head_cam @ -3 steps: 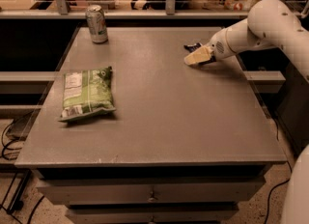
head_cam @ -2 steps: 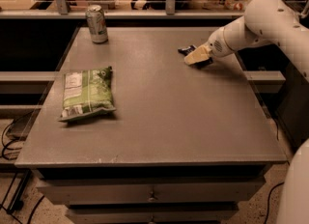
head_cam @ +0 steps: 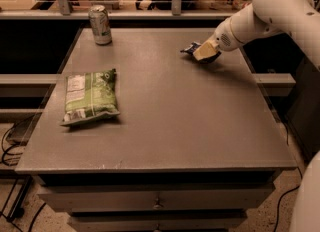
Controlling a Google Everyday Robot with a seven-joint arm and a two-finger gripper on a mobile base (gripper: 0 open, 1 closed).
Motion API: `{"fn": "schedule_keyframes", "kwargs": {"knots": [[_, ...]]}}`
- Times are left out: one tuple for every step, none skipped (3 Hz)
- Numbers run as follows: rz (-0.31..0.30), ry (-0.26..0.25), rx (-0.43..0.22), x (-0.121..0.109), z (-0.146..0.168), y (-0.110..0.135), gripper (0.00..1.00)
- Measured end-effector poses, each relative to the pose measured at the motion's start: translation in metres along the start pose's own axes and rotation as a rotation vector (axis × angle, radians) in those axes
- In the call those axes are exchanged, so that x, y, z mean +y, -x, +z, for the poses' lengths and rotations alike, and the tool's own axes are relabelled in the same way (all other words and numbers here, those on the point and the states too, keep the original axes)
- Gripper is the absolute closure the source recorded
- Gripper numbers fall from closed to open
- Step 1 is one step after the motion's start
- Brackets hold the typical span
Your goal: Move rxbar blueberry near green jalapeno chip bag
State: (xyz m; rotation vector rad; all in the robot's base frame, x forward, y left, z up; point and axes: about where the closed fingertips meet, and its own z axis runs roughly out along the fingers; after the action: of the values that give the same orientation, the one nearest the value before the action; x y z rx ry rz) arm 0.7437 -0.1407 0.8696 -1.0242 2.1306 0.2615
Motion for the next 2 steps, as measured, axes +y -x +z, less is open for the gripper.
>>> {"fn": "schedule_keyframes", "kwargs": {"knots": [[-0.083, 0.052, -0.052, 0.0138, -0.0200, 0.0316, 1.00], [-0.083, 0.052, -0.052, 0.0140, -0.0198, 0.0316, 1.00]]}}
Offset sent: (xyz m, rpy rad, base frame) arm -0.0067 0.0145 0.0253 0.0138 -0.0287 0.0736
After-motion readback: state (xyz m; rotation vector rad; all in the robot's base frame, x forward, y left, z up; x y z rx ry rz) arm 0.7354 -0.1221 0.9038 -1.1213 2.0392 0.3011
